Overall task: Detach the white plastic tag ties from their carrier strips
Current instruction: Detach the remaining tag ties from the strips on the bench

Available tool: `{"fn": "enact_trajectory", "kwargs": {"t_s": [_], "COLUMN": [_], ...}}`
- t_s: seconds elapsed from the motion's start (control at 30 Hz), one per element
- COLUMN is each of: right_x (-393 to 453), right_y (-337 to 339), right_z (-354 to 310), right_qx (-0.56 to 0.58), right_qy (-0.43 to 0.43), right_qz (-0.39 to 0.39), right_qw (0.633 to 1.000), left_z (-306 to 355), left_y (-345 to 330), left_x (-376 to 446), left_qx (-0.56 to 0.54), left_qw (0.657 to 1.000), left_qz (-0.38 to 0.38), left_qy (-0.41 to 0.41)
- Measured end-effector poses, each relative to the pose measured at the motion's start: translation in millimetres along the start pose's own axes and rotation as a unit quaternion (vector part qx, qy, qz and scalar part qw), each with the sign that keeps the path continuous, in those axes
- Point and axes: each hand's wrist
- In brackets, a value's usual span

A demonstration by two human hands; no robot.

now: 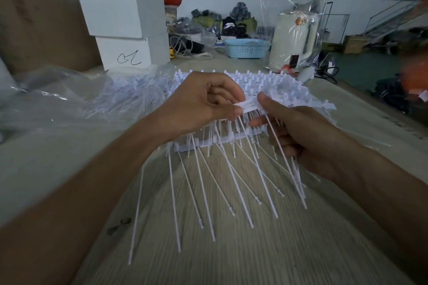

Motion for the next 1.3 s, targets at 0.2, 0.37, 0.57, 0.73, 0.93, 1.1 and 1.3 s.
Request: {"fn": "enact_trajectory", "kwargs": {"t_s": [0.2, 0.37, 0.57, 0.73, 0.93, 1.1, 1.3], "right_x": [-1.4, -2.4, 1.6, -1.0, -8.7, -12.8, -1.7], "right_y": [-6.3, -12.2, -13.5, -15.3, -12.7, -1.4, -1.4], "right_z": [4.7, 7.6, 12.3, 11.7, 5.1, -5.0, -1.8], "right_qx": [0.009, 0.051, 0.026, -0.043, -0.116, -0.162, -0.186], "right_qy": [0.075, 0.108, 0.171, 0.313, 0.371, 0.353, 0.328], "right_qz": [0.009, 0.052, 0.130, 0.101, 0.032, -0.032, 0.005], "right_qw": [0.997, 0.992, 0.976, 0.944, 0.921, 0.921, 0.926], "left_z": [1.7, -0.5, 0.9, 2.8, 4.9, 11.0, 10.1], "left_y": [-5.4, -11.9, -26.9, -28.1, -14.6, -4.6, -3.8], "left_x": [-2.2, -0.2, 0.7, 0.0, -2.6, -8.1, -5.6], "left_qx": [0.005, 0.121, 0.034, -0.099, -0.234, -0.194, -0.049], "left_qw": [1.000, 0.991, 0.996, 0.988, 0.961, 0.969, 0.991], "left_qz": [-0.011, -0.024, 0.007, 0.014, -0.067, -0.115, -0.104], "left_qy": [-0.004, 0.059, 0.079, 0.120, 0.132, 0.101, 0.064]}}
Point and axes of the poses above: each hand's wrist, its own x-axis towards the middle knuckle, its own y-axis out of the back of the hand, z = x × y, and after that the axes turned 9 degrees about x, right-handed
